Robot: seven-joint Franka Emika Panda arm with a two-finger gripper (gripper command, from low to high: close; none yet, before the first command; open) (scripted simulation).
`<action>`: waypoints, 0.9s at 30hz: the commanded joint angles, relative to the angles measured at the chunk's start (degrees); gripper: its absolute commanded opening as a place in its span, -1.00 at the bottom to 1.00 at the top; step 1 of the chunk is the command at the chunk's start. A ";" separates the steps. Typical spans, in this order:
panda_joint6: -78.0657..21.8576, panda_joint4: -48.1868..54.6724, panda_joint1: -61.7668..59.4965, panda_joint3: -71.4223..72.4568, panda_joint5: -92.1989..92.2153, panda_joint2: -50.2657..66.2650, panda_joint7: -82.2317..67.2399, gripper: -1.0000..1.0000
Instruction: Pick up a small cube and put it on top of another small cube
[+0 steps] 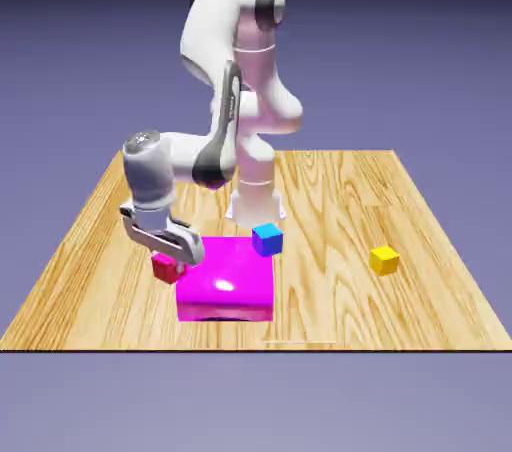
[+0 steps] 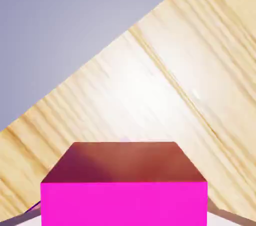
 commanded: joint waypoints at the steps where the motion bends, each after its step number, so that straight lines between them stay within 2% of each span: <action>1: -0.69 -1.37 0.38 0.41 -0.66 -2.08 -0.83 -1.00; 17: -11.54 -23.09 15.13 7.58 -8.59 -35.12 -15.89 -1.00; 18: -11.54 -23.09 15.13 7.58 -8.59 -35.12 -15.89 -1.00; 24: 2.97 -28.06 14.95 7.46 -8.91 -25.58 -15.73 -1.00; 25: 2.97 -28.06 14.95 7.46 -8.91 -25.58 -15.73 1.00; 27: 0.48 -27.21 14.98 7.48 -8.86 -27.22 -15.76 1.00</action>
